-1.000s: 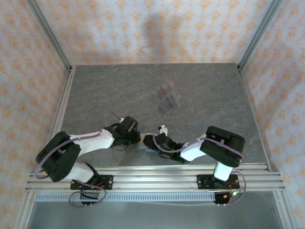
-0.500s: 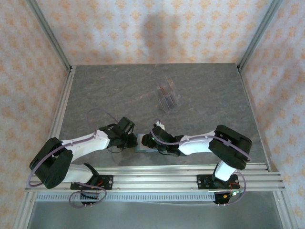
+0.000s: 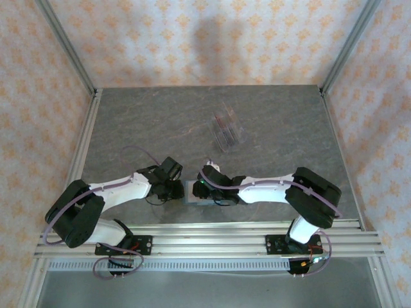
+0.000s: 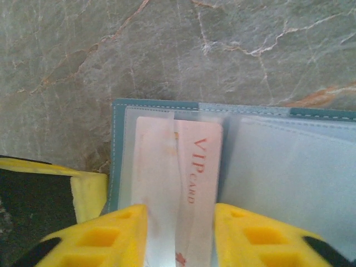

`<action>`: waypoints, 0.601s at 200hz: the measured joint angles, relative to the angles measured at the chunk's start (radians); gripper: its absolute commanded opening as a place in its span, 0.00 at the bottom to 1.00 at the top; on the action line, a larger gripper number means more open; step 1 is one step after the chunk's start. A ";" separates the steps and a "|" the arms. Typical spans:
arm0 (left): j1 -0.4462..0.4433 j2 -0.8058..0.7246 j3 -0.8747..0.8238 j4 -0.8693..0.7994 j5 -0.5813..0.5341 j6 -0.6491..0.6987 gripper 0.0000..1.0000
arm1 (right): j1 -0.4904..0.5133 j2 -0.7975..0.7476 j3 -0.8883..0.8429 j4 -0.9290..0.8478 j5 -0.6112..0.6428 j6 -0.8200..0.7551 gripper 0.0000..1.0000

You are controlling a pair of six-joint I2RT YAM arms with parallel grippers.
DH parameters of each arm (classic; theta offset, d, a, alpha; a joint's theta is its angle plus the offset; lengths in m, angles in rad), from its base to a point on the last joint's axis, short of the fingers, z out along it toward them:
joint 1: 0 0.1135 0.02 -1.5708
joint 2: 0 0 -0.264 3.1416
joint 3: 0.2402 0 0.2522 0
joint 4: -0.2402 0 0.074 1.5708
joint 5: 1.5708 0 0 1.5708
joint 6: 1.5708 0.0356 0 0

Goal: Put the credit cards into the card holder

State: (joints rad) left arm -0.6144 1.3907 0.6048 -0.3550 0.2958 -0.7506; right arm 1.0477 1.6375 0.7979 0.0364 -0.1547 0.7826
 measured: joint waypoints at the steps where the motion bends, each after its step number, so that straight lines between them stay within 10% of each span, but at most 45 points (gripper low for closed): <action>1: 0.000 0.000 0.000 0.000 0.000 0.000 0.22 | 0.000 0.000 0.001 0.000 -0.001 0.003 0.24; 66: 0.000 0.002 -0.005 0.006 0.000 0.000 0.22 | -0.006 0.051 0.027 -0.026 -0.020 -0.021 0.10; 120: 0.002 0.006 -0.006 0.007 0.000 -0.001 0.22 | -0.008 0.082 0.074 -0.050 -0.029 -0.046 0.23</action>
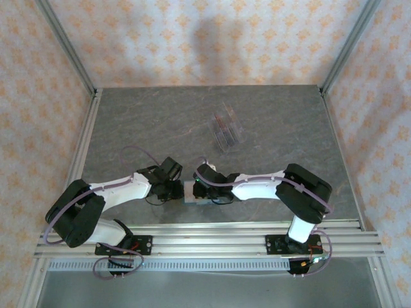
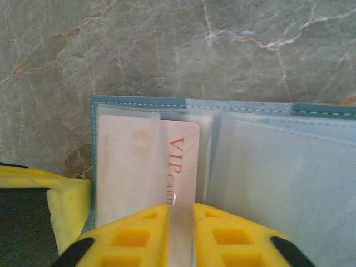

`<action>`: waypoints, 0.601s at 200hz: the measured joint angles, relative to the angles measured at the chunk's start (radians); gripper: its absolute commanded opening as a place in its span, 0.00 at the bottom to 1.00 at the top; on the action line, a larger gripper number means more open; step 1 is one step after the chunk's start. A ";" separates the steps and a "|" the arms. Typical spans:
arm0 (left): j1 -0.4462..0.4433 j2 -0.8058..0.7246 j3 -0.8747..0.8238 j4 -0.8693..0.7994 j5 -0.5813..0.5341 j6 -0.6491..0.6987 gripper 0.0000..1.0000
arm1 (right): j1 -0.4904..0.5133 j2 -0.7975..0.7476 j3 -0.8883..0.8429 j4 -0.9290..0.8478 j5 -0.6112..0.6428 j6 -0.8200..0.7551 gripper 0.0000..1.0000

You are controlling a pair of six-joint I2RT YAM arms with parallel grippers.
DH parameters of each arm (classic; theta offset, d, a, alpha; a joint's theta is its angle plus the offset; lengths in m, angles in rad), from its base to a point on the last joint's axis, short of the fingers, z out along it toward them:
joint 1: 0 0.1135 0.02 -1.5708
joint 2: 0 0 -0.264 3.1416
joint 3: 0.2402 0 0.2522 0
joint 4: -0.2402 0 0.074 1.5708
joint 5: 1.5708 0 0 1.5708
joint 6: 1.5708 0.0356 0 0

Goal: Put the credit cards into the card holder

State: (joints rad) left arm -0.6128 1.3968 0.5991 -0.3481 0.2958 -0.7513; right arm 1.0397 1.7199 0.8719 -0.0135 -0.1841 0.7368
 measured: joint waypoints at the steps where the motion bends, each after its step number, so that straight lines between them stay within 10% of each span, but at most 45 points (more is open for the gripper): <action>1: 0.000 0.000 0.000 0.000 0.000 0.000 0.22 | 0.000 0.000 0.001 -0.001 0.000 -0.001 0.23; 51: 0.000 -0.003 -0.014 0.015 0.000 0.000 0.21 | -0.016 -0.056 0.045 -0.118 -0.004 -0.055 0.37; 120: 0.000 -0.014 -0.014 0.017 0.000 0.000 0.22 | -0.041 -0.102 0.275 -0.409 0.058 -0.207 0.28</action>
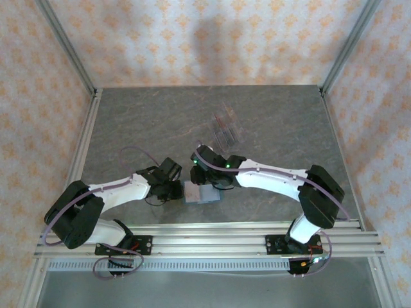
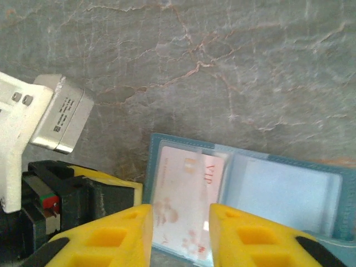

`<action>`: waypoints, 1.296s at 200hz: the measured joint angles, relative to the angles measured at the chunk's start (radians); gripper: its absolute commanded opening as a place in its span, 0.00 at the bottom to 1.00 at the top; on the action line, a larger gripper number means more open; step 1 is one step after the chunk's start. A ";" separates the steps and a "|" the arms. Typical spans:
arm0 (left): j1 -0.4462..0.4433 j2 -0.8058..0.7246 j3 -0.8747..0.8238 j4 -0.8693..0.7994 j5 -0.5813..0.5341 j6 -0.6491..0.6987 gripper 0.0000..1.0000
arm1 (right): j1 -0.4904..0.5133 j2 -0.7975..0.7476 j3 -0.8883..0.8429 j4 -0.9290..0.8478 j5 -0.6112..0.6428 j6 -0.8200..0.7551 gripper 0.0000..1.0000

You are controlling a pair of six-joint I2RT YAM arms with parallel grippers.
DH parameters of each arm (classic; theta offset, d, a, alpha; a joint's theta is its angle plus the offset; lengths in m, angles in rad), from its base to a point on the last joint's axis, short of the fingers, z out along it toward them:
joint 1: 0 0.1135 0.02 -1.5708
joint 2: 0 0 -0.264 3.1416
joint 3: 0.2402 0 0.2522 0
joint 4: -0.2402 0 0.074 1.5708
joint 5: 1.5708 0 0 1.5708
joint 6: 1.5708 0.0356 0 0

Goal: Put the credit cards into the card holder

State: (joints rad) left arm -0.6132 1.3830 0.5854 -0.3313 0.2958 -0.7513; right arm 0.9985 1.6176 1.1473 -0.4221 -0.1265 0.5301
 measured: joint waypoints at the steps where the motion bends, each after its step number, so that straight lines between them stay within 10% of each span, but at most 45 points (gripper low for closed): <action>1: 0.000 0.000 0.000 0.000 0.000 0.000 0.22 | 0.000 0.000 0.002 -0.002 0.001 0.000 0.28; 259: -0.002 -0.034 0.036 -0.039 -0.036 0.020 0.23 | -0.014 0.119 -0.014 -0.087 0.060 -0.202 0.37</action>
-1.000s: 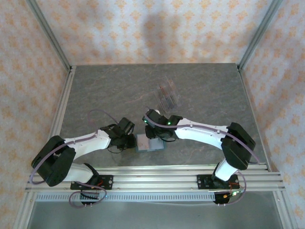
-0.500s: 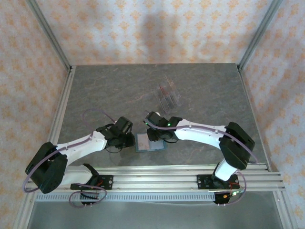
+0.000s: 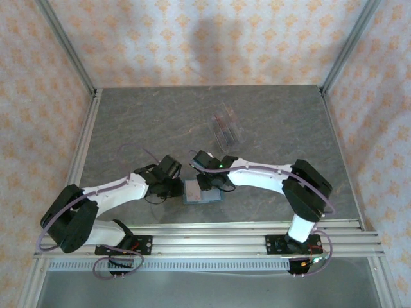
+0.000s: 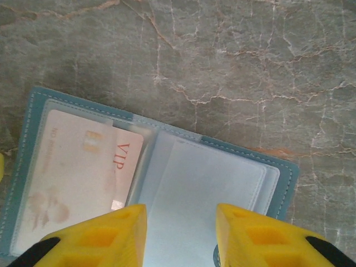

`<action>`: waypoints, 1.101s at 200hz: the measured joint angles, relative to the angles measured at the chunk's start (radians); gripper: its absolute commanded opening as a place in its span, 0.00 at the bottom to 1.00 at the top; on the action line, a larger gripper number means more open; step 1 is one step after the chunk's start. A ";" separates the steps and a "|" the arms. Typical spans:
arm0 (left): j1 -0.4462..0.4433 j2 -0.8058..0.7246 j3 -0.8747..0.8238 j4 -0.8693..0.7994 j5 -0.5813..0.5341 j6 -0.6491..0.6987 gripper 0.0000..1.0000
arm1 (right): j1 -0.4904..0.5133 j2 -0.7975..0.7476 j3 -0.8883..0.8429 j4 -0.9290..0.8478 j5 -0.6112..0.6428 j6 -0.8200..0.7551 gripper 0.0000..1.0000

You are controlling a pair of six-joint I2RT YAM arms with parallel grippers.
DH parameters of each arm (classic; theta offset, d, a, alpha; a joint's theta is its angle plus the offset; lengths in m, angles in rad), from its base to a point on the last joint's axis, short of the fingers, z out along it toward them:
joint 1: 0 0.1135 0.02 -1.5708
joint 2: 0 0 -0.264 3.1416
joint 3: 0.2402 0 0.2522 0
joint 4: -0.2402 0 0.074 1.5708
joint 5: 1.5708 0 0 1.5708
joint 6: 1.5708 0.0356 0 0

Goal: Put the credit cards into the card holder

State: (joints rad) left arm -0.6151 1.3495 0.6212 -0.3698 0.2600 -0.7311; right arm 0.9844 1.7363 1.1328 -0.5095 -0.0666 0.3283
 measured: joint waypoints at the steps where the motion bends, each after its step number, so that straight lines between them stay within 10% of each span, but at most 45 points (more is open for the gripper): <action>1: 0.000 0.002 0.000 0.000 0.000 0.000 0.23 | 0.000 0.001 0.000 0.000 0.000 0.000 0.37; 148: -0.040 0.060 -0.002 0.030 -0.056 -0.005 0.22 | -0.015 0.083 0.006 -0.025 0.026 -0.032 0.40; 220: -0.060 0.078 0.008 0.023 -0.089 -0.023 0.21 | -0.015 0.084 -0.002 -0.002 0.023 -0.022 0.23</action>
State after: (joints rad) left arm -0.6754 1.4277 0.6292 -0.3470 0.1707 -0.7540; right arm 0.9695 1.8206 1.1305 -0.5110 -0.0441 0.3061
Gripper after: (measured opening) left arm 0.214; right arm 0.250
